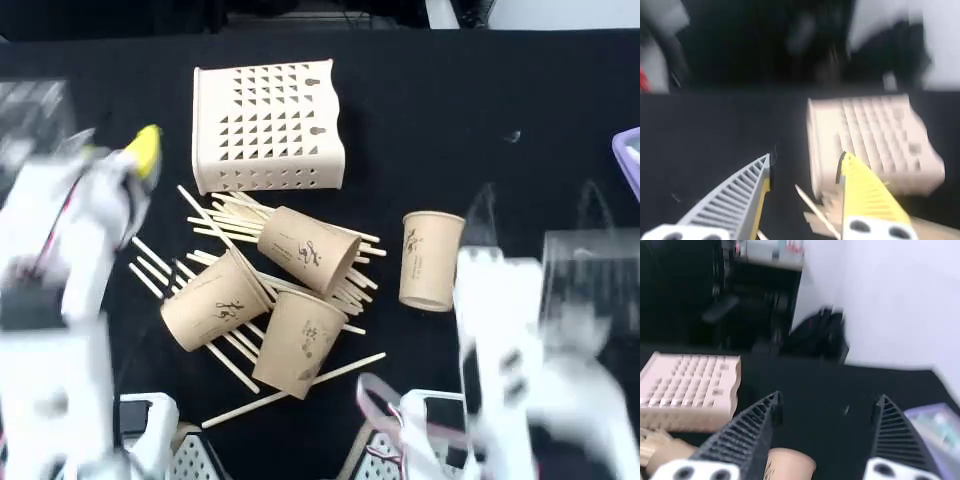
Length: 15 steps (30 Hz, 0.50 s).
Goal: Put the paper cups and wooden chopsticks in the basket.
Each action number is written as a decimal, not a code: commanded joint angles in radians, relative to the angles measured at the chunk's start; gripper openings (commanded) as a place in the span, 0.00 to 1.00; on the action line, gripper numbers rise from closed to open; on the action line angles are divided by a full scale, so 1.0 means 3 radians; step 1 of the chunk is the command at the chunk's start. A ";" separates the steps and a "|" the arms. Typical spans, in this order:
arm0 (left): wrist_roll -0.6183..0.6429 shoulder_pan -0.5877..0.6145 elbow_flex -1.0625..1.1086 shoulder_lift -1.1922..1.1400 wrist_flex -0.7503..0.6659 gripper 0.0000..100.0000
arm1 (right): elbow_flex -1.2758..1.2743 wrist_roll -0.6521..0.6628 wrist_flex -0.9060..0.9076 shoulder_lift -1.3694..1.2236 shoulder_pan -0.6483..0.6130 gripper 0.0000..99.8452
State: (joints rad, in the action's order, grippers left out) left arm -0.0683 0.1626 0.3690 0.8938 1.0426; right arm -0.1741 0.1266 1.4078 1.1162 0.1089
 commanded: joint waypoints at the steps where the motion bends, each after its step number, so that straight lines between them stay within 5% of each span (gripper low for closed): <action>1: 0.0194 -0.0171 -0.0678 -0.1376 -0.0005 0.23 | 0.0192 -0.0169 0.0184 -0.0719 0.0036 0.29; 8: 0.0425 -0.0156 -0.1849 -0.3161 0.0082 0.23 | -0.0043 -0.0153 0.0425 -0.1399 -0.0373 0.29; 15: 0.0537 -0.0100 -0.3266 -0.4312 0.0962 0.23 | -0.0361 -0.0143 0.0286 -0.1496 -0.0532 0.29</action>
State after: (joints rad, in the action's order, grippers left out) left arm 0.0806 0.1227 -0.3276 -0.2723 1.2022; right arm -0.2816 0.0867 1.5259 0.6713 -0.0307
